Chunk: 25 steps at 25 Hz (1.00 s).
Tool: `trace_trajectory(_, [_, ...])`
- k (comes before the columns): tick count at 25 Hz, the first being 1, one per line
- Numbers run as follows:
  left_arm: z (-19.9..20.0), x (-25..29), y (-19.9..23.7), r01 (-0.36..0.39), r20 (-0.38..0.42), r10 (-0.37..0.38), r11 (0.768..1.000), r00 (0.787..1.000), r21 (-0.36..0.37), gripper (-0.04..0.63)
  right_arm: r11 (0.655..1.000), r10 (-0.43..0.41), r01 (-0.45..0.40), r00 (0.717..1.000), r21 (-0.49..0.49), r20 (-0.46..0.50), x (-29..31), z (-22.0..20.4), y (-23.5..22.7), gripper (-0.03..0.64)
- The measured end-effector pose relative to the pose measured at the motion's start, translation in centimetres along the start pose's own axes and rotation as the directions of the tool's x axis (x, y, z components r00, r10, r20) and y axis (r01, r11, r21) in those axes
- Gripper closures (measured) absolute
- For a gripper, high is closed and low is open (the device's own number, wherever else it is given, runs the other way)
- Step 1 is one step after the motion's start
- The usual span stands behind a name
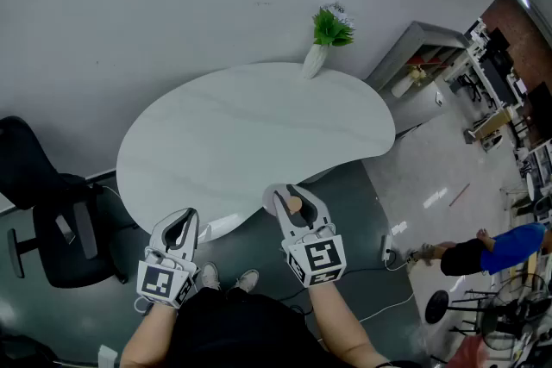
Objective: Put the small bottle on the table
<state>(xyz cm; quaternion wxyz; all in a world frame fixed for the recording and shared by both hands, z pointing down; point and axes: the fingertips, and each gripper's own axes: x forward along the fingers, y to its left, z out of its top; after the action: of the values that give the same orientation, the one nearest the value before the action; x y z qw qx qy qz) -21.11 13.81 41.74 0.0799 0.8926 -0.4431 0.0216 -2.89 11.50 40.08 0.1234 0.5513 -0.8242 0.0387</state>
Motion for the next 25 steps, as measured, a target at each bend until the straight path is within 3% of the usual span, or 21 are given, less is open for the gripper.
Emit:
trace_trajectory(11, [-1.1, -0.4, 1.0, 0.017, -0.027, -0.017, 1.0, 0.999, 0.004, 0.581, 0.999, 0.014, -0.014, 1.0, 0.032, 0.017, 2.0, 0.1, 1.2, 0.515])
trace_trajectory(25, [-2.3, 1.0, -2.5, -0.016, -0.044, 0.017, 0.999, 0.999, 0.029, 0.581, 0.993, 0.115, -0.114, 0.992, -0.023, 0.044, 2.5, 0.4, 0.4, 0.515])
